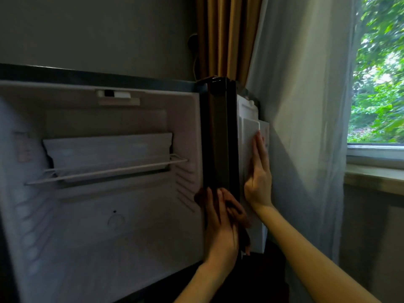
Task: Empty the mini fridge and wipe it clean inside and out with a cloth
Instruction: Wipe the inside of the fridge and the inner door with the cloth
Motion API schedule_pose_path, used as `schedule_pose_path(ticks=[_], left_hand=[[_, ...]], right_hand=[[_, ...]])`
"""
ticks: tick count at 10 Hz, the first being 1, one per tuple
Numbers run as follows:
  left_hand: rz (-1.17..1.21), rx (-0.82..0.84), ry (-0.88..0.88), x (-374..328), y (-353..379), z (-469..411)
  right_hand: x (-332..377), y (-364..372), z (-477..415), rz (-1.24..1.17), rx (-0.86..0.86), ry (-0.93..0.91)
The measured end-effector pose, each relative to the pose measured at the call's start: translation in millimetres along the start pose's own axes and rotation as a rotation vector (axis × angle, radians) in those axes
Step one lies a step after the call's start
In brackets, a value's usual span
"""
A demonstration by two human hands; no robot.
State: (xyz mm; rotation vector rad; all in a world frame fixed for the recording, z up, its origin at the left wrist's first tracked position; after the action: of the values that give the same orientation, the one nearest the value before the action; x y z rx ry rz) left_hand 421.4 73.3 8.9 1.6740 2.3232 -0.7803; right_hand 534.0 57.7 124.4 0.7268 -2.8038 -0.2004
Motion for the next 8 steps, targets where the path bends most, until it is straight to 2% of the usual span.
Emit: schedule_pose_path(ticks=[1, 2, 3, 5, 6, 7, 8], left_hand=[[-0.053, -0.056, 0.141, 2.7, -4.1, -16.8], [0.011, -0.114, 0.251, -19.0, -18.6, -59.4], [0.074, -0.167, 0.229, -40.5, -29.5, -86.8], [0.019, -0.201, 0.191, -25.0, -11.2, -46.5], [0.026, -0.155, 0.001, -9.3, 1.1, 8.1], [-0.152, -0.053, -0.061, 6.0, 13.8, 77.1], [-0.244, 0.16, -0.198, 20.8, 27.5, 115.8]], right_hand=[[2.0, -4.3, 8.3, 0.02, 0.012, 0.054], [3.9, -5.8, 9.3, -0.029, 0.042, 0.092], [2.1, -9.0, 15.6, -0.023, 0.058, 0.101], [-5.3, -15.8, 33.4, -0.006, 0.079, 0.108], [-9.3, -18.1, 39.6, 0.031, 0.048, 0.087], [-6.1, -20.6, 53.5, 0.029, 0.048, 0.141], [-4.3, -24.6, 68.1, 0.061, 0.06, 0.125]])
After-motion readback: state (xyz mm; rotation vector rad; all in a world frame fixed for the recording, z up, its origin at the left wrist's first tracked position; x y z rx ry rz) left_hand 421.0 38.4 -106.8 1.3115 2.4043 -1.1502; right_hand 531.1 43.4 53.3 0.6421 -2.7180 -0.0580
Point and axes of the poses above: each hand's wrist, its own z-axis away from the middle knuckle, its own y-axis out of the palm, x = y × z, the point moved 1 cm from there along -z, towards the middle knuckle, and after that the axes turned 8 degrees about -x, right-handed, at the moved point
